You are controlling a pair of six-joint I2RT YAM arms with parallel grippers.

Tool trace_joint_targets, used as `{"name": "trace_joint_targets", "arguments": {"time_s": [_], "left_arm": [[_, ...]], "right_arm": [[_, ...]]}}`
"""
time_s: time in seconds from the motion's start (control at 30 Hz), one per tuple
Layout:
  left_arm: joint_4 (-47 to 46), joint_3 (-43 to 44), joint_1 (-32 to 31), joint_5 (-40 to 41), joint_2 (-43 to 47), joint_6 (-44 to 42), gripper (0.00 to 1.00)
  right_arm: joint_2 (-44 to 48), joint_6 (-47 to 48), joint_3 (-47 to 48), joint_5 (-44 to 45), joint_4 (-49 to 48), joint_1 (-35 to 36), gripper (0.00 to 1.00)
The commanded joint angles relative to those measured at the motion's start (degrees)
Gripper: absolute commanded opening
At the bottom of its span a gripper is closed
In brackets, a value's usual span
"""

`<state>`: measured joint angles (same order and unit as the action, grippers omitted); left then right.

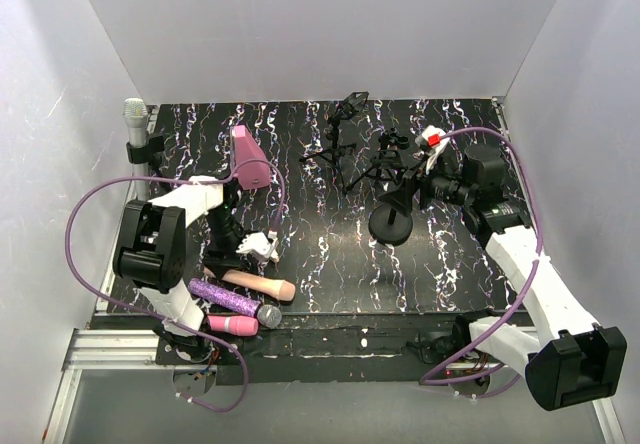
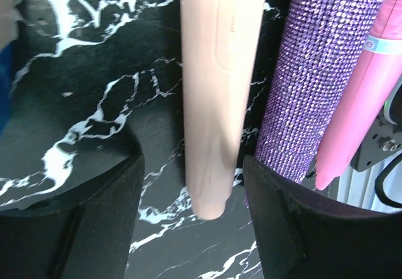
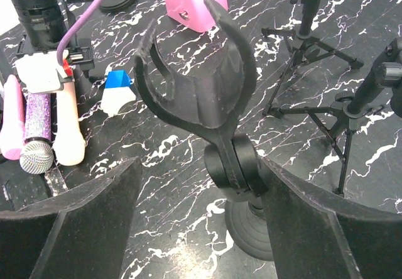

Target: Remove the microphone from the stand

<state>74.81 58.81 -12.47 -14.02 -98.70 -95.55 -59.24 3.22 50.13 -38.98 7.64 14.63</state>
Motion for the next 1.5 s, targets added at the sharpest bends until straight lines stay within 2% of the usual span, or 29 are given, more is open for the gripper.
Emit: {"name": "trace_joint_targets", "arguments": {"time_s": [0.0,0.13,0.27,0.3,0.47,0.6,0.63,0.7,0.77,0.87,0.93,1.07,1.17,1.3,1.37,1.47], "left_arm": [[3.0,5.4,0.4,-1.5,3.5,-2.4,0.64],[10.2,13.9,0.3,-11.0,7.5,-5.3,0.69],[8.0,21.1,-2.3,-26.5,10.4,-4.3,0.78],[4.3,21.4,-3.4,-29.5,10.9,-1.8,0.80],[-20.5,19.9,-11.9,-38.1,11.2,24.2,0.81],[-37.3,15.6,-15.8,-41.7,10.6,33.9,0.80],[-43.5,13.4,-16.3,-41.2,10.9,39.9,0.80],[-62.8,8.6,-17.0,-38.6,11.3,56.1,0.80],[-77.5,5.4,-18.5,-35.2,10.5,68.9,0.80],[-87.3,7.1,-23.3,-28.5,6.9,80.8,0.79],[-90.1,8.9,-26.2,-21.4,4.3,86.7,0.79],[-89.5,14.8,-32.3,-11.8,-0.1,87.7,0.77],[-88.3,18.0,-34.9,-7.7,-3.5,90.2,0.75],[-88.7,17.2,-36.1,-3.7,-5.3,95.1,0.73],[-89.7,17.0,-36.7,-2.2,-5.6,99.2,0.72],[-94.5,15.6,-37.8,-1.2,-6.6,99.2,0.68]], "right_arm": [[1.2,1.8,4.9,1.4,4.0,0.0,0.82],[3.4,0.9,6.9,5.1,6.6,0.0,0.86],[3.4,-0.1,10.7,5.1,11.7,-0.1,0.87],[3.3,0.1,11.0,4.4,12.5,-0.1,0.88],[1.9,2.7,15.2,4.7,20.2,-0.5,0.88],[1.8,3.7,19.4,3.7,27.0,-3.7,0.88],[1.7,4.6,20.6,4.3,29.5,-4.5,0.88],[1.0,6.2,23.1,5.7,34.7,-6.7,0.89],[0.1,8.0,24.7,3.9,38.9,-10.0,0.89],[-0.1,9.1,22.0,0.8,39.3,-16.4,0.89],[-0.3,7.3,20.6,-3.4,37.4,-20.3,0.89],[-0.3,2.2,17.7,-6.2,32.7,-24.2,0.88],[0.5,-0.7,15.0,-8.7,28.3,-25.4,0.88],[3.3,-2.8,11.6,-6.9,21.5,-25.5,0.87],[4.3,-6.2,10.5,-4.0,20.5,-25.5,0.87],[6.2,-6.8,7.0,-2.0,20.3,-25.5,0.86]]}}
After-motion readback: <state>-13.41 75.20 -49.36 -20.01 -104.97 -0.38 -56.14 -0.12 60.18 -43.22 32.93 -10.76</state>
